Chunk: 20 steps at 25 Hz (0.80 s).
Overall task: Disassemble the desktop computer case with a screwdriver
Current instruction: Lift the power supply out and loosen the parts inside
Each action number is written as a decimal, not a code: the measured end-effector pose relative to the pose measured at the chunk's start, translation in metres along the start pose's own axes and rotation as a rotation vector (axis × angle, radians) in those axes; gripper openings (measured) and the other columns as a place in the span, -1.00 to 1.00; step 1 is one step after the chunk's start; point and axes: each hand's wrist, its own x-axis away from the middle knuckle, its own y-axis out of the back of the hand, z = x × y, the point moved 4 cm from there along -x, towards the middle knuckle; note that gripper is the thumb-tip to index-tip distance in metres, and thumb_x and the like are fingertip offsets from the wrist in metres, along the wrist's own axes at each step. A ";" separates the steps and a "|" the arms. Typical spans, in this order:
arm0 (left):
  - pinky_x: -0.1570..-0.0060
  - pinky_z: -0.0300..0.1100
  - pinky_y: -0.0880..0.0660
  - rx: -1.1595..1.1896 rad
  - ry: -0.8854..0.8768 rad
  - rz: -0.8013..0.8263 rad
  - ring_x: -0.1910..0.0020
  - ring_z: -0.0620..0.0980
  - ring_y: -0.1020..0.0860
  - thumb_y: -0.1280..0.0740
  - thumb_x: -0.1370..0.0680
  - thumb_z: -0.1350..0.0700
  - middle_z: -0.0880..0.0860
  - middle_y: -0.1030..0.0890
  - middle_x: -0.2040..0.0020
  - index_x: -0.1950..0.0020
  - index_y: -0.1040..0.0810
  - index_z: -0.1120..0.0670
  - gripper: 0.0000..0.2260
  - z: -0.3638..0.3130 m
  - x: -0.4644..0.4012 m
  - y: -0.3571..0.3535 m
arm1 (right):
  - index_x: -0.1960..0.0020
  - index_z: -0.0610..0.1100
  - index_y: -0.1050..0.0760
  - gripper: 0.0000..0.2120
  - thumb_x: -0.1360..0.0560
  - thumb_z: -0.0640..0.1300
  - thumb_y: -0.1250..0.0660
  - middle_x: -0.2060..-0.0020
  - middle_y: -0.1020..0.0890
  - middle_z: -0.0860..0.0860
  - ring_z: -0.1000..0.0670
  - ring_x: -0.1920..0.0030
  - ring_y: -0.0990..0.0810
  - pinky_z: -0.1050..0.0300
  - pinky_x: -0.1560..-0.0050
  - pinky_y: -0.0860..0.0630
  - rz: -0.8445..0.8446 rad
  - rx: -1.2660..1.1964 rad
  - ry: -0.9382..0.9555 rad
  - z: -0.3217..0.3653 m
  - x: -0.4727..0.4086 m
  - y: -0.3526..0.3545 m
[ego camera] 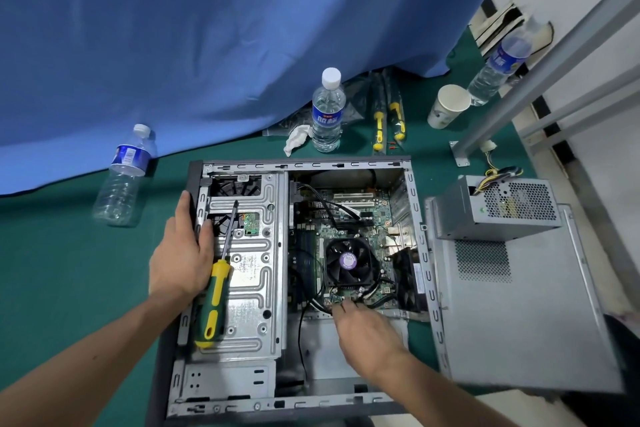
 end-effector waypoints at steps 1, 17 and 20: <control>-0.10 0.15 -0.44 0.001 0.001 0.001 -0.19 0.33 -0.51 -0.06 -0.67 -0.08 0.18 -0.38 -0.44 -0.61 0.01 -0.06 -0.48 0.000 0.000 0.000 | -0.33 -0.23 -0.38 -0.55 -0.46 -0.44 -0.22 -0.22 -0.48 -0.15 -0.13 -0.20 -0.44 -0.05 -0.24 -0.45 -0.028 0.015 0.018 0.000 0.002 0.005; -0.10 0.16 -0.43 -0.008 0.007 -0.003 -0.20 0.34 -0.50 -0.07 -0.67 -0.08 0.17 -0.36 -0.46 -0.60 0.00 -0.06 -0.48 -0.001 0.001 0.000 | -0.24 -0.32 -0.38 -0.65 -0.48 -0.46 -0.15 0.10 -0.63 -0.16 -0.15 0.13 -0.59 0.00 0.28 -0.43 0.131 0.305 0.236 -0.004 0.007 0.034; -0.10 0.15 -0.43 -0.005 0.002 -0.008 -0.20 0.35 -0.50 -0.08 -0.67 -0.08 0.18 -0.37 -0.46 -0.60 0.00 -0.07 -0.48 -0.001 0.000 0.000 | -0.30 -0.31 -0.37 -0.66 -0.54 -0.41 -0.11 0.15 -0.59 -0.10 -0.10 0.21 -0.56 0.11 0.44 -0.30 0.189 0.400 0.187 -0.006 0.000 0.032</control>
